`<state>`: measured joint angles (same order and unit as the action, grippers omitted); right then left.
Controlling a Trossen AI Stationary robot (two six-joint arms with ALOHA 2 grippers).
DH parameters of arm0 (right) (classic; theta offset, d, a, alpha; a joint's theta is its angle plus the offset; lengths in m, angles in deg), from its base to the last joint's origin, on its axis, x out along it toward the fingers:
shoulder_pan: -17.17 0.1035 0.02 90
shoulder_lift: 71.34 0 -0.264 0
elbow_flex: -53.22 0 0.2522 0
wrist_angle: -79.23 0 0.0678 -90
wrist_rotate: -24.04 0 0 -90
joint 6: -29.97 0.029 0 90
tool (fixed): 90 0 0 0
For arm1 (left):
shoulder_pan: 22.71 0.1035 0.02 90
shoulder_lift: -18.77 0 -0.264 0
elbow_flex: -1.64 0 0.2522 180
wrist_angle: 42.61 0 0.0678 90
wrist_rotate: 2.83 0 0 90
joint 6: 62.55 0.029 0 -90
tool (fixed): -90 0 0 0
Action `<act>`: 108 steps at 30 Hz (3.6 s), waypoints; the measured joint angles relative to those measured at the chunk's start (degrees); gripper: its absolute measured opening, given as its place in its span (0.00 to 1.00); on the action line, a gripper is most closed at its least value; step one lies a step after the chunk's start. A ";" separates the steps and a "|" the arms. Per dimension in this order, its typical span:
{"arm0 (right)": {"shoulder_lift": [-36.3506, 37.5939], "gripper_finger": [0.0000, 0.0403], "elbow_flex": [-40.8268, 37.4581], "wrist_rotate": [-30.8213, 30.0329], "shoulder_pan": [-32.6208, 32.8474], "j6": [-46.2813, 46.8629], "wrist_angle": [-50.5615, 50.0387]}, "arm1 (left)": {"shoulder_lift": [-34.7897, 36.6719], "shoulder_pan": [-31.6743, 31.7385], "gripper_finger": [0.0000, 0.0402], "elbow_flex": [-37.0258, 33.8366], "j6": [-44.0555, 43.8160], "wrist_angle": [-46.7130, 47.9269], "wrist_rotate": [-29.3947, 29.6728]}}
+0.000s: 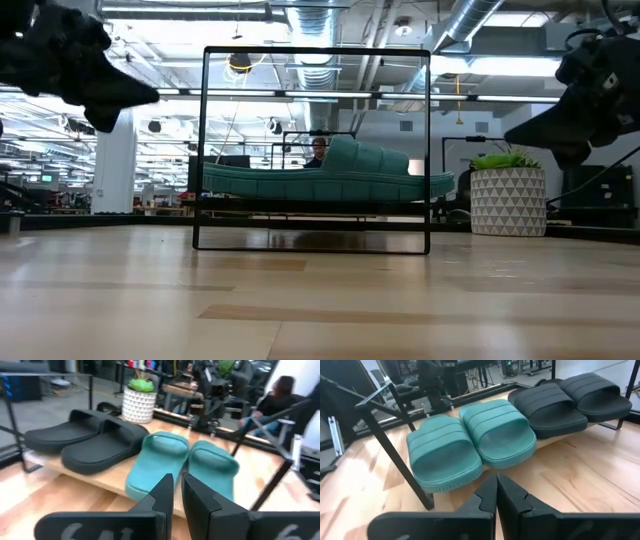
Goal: Pick and place slides into the shelf
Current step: Return to Home Position
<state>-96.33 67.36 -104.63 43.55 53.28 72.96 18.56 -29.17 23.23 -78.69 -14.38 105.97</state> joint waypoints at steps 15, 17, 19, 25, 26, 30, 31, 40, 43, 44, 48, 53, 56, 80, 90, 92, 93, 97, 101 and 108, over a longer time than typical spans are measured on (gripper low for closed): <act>-0.11 0.00 -0.02 -0.35 0.52 5.34 -3.17 | -1.66 -4.66 0.07 -3.87 3.06 -7.81 14.66; -0.09 0.00 -0.02 -0.24 0.52 5.60 -3.17 | -1.66 -4.66 0.07 -3.87 2.49 -7.79 14.59; -0.09 0.00 -0.04 -0.20 0.52 5.63 -3.17 | -1.66 -4.66 0.07 -3.87 3.26 -7.77 14.63; -0.09 0.00 -0.04 -0.20 0.52 5.64 -3.19 | -1.66 -4.66 0.07 -3.87 6.38 -7.68 14.63; -0.09 0.00 -0.04 -0.20 0.52 5.64 -3.17 | -1.66 -4.66 0.07 -3.87 6.26 -7.68 14.63; -0.09 0.00 -0.07 -0.18 0.52 5.66 -3.19 | -1.66 -4.66 0.07 -3.87 3.46 -7.64 14.63; -0.09 0.00 -0.07 -0.18 0.52 5.64 -3.19 | -1.66 -4.66 0.07 -3.87 3.35 -7.62 14.61; -0.10 0.00 -0.07 -0.18 0.52 5.66 -3.19 | -1.66 -4.66 0.07 -3.88 4.14 -7.59 14.61; -0.09 0.00 -0.09 -0.18 0.52 5.66 -3.19 | -1.66 -4.66 0.07 -3.89 4.17 -7.58 14.61; -0.09 0.00 -0.09 -0.18 0.52 5.66 -3.19 | -1.66 -4.66 0.07 -3.89 4.20 -7.57 14.61; -0.10 0.00 -0.09 -0.17 0.52 5.66 -3.19 | -1.66 -4.66 0.07 -3.89 4.38 -7.57 14.61; -0.11 0.00 -0.09 -0.18 0.52 5.66 -3.19 | -1.66 -4.66 0.07 -3.91 4.39 -7.57 14.61; -0.09 0.00 -0.09 -0.16 0.52 5.66 -3.19 | -1.66 -4.66 0.07 -3.91 4.39 -7.57 14.61; -0.11 0.00 -0.11 -0.16 0.52 5.66 -3.19 | -1.66 -4.66 0.07 -3.93 4.37 -7.53 14.59; -0.11 0.00 -0.11 -0.16 0.52 5.66 -3.22 | -1.66 -4.66 0.07 -3.95 4.37 -7.53 14.59; -0.10 0.00 -0.11 -0.16 0.51 5.66 -3.21 | -1.66 -4.66 0.07 -3.95 4.37 -7.53 14.59; -0.10 0.00 -0.11 -0.16 0.52 5.66 -3.20 | -1.67 -4.66 0.07 -3.95 4.37 -7.53 14.59; -0.11 0.00 -0.11 -0.16 0.52 5.66 -3.22 | -1.66 -4.66 0.07 -3.95 4.37 -7.53 14.59; -0.10 0.00 -0.11 -0.16 0.52 5.66 -3.21 | -1.67 -4.66 0.07 -3.95 4.37 -7.53 14.59; -0.09 0.00 -0.11 -0.16 0.52 5.66 -3.22 | -1.68 -4.66 0.07 -3.95 4.37 -7.52 14.59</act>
<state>-96.42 67.25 -104.79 44.07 58.95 69.74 16.88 -33.82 19.28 -74.32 -21.90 120.56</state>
